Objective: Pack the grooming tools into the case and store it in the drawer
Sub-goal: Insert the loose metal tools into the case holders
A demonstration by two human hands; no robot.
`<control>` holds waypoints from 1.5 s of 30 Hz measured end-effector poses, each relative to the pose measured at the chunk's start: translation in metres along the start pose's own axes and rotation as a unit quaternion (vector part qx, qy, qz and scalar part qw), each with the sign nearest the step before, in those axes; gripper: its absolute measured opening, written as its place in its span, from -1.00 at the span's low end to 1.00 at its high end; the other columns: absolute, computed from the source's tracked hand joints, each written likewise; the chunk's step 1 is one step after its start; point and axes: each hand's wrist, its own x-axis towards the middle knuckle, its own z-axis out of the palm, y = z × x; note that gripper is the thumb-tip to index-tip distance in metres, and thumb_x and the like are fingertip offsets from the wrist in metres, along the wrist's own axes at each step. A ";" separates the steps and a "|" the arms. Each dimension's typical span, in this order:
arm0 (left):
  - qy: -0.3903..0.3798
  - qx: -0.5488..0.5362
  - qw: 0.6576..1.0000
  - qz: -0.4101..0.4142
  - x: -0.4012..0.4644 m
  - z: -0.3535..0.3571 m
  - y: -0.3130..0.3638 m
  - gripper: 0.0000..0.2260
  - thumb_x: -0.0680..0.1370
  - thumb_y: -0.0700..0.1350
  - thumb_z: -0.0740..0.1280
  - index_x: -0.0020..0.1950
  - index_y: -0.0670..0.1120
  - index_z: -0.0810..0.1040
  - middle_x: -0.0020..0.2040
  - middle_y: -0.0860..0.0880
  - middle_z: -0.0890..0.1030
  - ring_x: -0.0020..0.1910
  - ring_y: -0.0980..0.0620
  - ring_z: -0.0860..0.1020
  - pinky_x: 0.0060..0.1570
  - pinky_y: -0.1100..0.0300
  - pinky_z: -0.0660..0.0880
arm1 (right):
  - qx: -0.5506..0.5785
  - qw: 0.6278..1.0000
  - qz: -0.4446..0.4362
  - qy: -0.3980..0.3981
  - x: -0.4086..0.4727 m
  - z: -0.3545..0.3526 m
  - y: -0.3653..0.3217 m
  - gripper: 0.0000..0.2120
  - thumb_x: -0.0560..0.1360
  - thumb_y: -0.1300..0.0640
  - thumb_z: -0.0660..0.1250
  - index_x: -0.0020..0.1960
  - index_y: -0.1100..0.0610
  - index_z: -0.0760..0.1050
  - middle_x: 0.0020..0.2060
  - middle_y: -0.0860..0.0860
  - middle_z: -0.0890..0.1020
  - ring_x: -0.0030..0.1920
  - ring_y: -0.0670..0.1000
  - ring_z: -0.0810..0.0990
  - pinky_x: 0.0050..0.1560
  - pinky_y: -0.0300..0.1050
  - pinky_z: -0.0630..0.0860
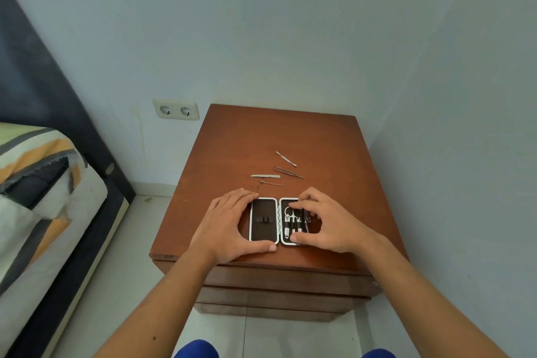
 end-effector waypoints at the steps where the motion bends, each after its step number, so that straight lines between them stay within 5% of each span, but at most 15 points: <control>1: 0.000 0.000 1.000 0.000 0.000 0.000 0.000 0.02 0.28 0.67 0.33 0.61 0.20 0.24 0.60 0.19 0.29 0.60 0.16 0.18 0.59 0.10 0.08 | 0.004 1.000 0.003 0.001 0.000 0.000 0.000 -0.25 0.41 -0.35 0.48 0.51 -0.07 0.45 0.22 -0.28 0.38 0.18 -0.25 0.43 0.20 -0.25 0.44; 6: 0.002 -0.002 1.000 0.003 0.000 0.000 -0.001 0.03 0.27 0.67 0.33 0.61 0.17 0.27 0.59 0.19 0.30 0.60 0.15 0.18 0.60 0.09 0.09 | 0.052 0.994 0.032 0.085 0.010 -0.002 0.004 -0.50 0.47 -0.28 0.45 0.35 -0.10 0.58 0.10 -0.26 0.49 0.00 -0.17 0.52 -0.02 -0.30 0.40; 12: 0.001 -0.002 1.000 0.003 0.000 0.000 -0.001 0.03 0.26 0.68 0.33 0.60 0.17 0.26 0.60 0.19 0.30 0.60 0.17 0.17 0.59 0.13 0.05 | 0.044 0.975 0.073 0.207 0.054 -0.003 0.006 -0.86 0.57 0.10 0.45 0.11 0.05 0.70 -0.04 -0.10 0.57 -0.13 -0.16 0.54 0.04 -0.12 0.51; 15: -0.003 -0.006 1.000 0.002 0.000 0.000 -0.001 0.04 0.26 0.68 0.33 0.61 0.17 0.26 0.60 0.19 0.29 0.61 0.16 0.17 0.60 0.11 0.06 | 0.030 0.969 0.097 0.224 0.074 -0.001 0.007 -0.86 0.57 0.14 0.44 0.11 0.07 0.70 0.00 -0.06 0.57 -0.02 -0.02 0.59 0.17 0.04 0.59; 21: 0.004 -0.007 1.000 0.004 -0.001 0.000 -0.001 0.03 0.27 0.67 0.34 0.60 0.17 0.27 0.59 0.20 0.30 0.59 0.19 0.17 0.57 0.19 0.02 | -0.038 0.976 0.111 0.185 0.100 0.001 -0.002 -0.76 0.63 0.08 0.38 0.26 0.10 0.66 0.13 0.03 0.59 0.17 0.09 0.56 0.24 0.00 0.50; 29: 0.000 -0.013 1.000 0.006 0.001 0.001 -0.003 0.04 0.26 0.67 0.33 0.60 0.16 0.26 0.59 0.19 0.29 0.60 0.18 0.16 0.61 0.07 0.08 | -0.022 0.977 0.141 0.160 0.101 0.000 -0.004 -0.86 0.63 0.11 0.37 0.13 0.06 0.68 0.00 0.01 0.57 0.06 0.08 0.60 0.14 0.02 0.53; 35: -0.003 -0.021 1.000 0.007 0.001 0.002 -0.003 0.03 0.26 0.66 0.34 0.60 0.16 0.25 0.59 0.18 0.29 0.59 0.17 0.17 0.61 0.04 0.09 | 0.115 0.962 0.120 0.214 0.081 -0.006 -0.021 -0.99 0.57 0.11 0.46 -0.01 0.03 0.66 -0.16 -0.12 0.67 -0.20 -0.16 0.57 -0.15 -0.35 0.44; 38: 0.006 -0.020 1.000 0.013 0.000 0.002 -0.004 0.03 0.27 0.65 0.36 0.59 0.14 0.27 0.56 0.19 0.31 0.58 0.18 0.19 0.60 0.06 0.10 | 0.188 0.954 0.123 0.197 0.078 -0.008 -0.029 -0.91 0.52 0.13 0.53 -0.02 0.00 0.65 -0.17 -0.06 0.70 -0.24 -0.11 0.59 -0.13 -0.23 0.55; 42: 0.011 -0.019 1.000 0.015 0.000 0.002 -0.004 0.03 0.26 0.65 0.37 0.59 0.13 0.29 0.55 0.18 0.33 0.57 0.17 0.20 0.59 0.06 0.12 | 0.291 0.945 0.089 0.122 0.075 -0.010 -0.035 -0.61 0.57 0.26 0.46 0.31 -0.09 0.57 -0.20 0.05 0.69 -0.29 -0.07 0.65 -0.20 -0.20 0.58; 45: 0.010 -0.020 1.000 0.014 0.000 0.002 -0.004 0.03 0.26 0.66 0.36 0.58 0.13 0.30 0.55 0.18 0.34 0.58 0.16 0.21 0.59 0.05 0.12 | 0.319 0.938 0.081 0.111 0.074 -0.008 -0.038 -0.68 0.57 0.27 0.46 0.26 -0.02 0.60 -0.19 0.17 0.72 -0.30 -0.03 0.64 -0.23 -0.17 0.57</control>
